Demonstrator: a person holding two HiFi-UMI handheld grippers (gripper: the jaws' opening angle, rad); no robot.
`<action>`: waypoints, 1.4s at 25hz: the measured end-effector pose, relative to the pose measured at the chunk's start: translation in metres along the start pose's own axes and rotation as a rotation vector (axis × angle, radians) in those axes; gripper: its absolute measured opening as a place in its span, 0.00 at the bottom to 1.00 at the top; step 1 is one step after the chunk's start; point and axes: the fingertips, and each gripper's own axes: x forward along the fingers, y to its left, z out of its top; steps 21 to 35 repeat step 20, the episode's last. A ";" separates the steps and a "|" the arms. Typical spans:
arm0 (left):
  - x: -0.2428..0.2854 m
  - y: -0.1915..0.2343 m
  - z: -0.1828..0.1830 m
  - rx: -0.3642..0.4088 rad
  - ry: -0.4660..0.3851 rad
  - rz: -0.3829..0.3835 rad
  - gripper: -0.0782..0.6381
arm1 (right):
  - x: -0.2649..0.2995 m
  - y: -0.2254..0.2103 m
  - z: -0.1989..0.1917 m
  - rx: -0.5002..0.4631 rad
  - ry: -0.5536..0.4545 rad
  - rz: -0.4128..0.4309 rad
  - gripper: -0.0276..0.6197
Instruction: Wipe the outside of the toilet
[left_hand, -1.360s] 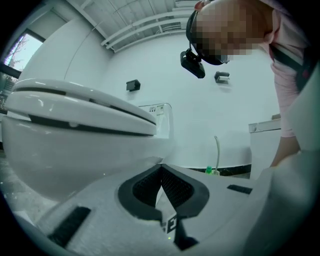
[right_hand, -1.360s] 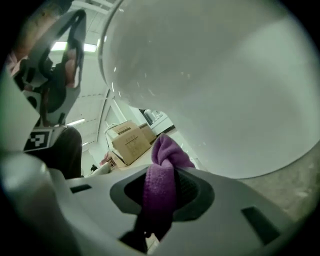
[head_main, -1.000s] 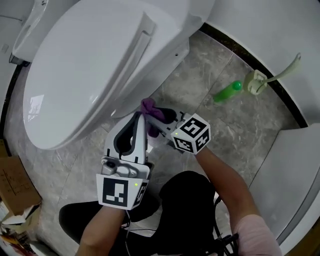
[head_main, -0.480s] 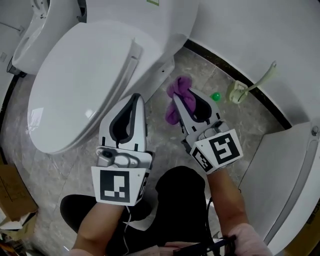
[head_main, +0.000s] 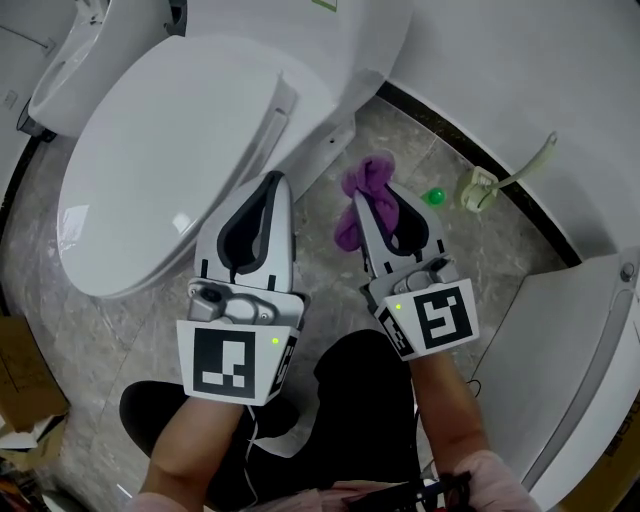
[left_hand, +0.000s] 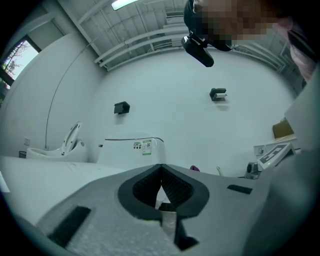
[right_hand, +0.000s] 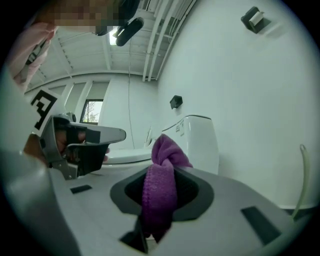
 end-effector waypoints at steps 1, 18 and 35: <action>0.000 -0.001 0.000 -0.003 0.001 -0.003 0.12 | 0.000 0.000 0.001 -0.008 -0.003 0.000 0.18; -0.003 -0.011 -0.001 -0.031 0.010 -0.033 0.12 | -0.003 0.011 0.001 -0.038 -0.015 -0.001 0.18; -0.002 -0.014 -0.002 -0.034 0.009 -0.039 0.12 | -0.003 0.009 0.001 -0.039 -0.017 -0.003 0.18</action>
